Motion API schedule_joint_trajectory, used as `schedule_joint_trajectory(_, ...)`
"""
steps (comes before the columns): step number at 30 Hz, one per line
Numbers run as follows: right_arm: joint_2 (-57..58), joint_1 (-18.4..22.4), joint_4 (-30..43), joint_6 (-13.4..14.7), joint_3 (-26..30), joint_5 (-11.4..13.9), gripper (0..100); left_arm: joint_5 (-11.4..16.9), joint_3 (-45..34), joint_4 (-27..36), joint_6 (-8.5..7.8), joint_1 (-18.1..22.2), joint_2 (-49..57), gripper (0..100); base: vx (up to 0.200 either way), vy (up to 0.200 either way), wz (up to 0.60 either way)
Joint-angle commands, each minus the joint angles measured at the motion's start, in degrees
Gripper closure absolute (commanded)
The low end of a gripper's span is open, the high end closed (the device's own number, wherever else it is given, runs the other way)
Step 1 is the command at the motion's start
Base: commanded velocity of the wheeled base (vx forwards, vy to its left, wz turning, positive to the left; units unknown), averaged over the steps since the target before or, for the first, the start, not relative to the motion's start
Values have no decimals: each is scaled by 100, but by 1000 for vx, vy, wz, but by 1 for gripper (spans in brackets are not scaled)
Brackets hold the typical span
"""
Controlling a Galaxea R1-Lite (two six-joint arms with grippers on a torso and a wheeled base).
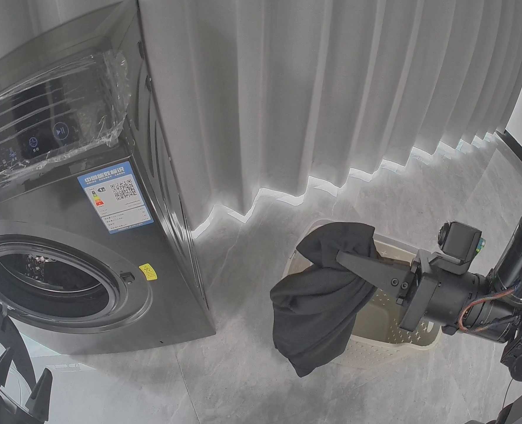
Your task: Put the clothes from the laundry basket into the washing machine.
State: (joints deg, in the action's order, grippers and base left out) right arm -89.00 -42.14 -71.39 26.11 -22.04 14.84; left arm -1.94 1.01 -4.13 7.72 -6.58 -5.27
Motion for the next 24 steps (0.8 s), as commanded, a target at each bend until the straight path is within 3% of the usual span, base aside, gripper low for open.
schedule_joint_trajectory(1,23,4,-33,-1,-2,19,100,0,-101,-9,11,-1,-9,0,0,0,0)
schedule_joint_trajectory(6,32,119,-33,-27,-160,63,100,0,-101,0,19,-1,-9,0,-80,0,0)
schedule_joint_trajectory(8,67,189,-33,-36,-213,257,100,0,-101,0,37,-1,-9,0,-200,0,0)
schedule_joint_trajectory(12,129,330,-33,-36,-222,898,100,0,-101,0,37,-1,-9,0,-200,0,0)
schedule_joint_trajectory(19,234,338,-33,-98,-151,1355,100,0,-101,0,46,-1,-9,0,-29,0,0)
schedule_joint_trajectory(24,226,347,-42,-300,-125,1601,100,0,-101,0,46,-1,-9,0,-200,0,0)
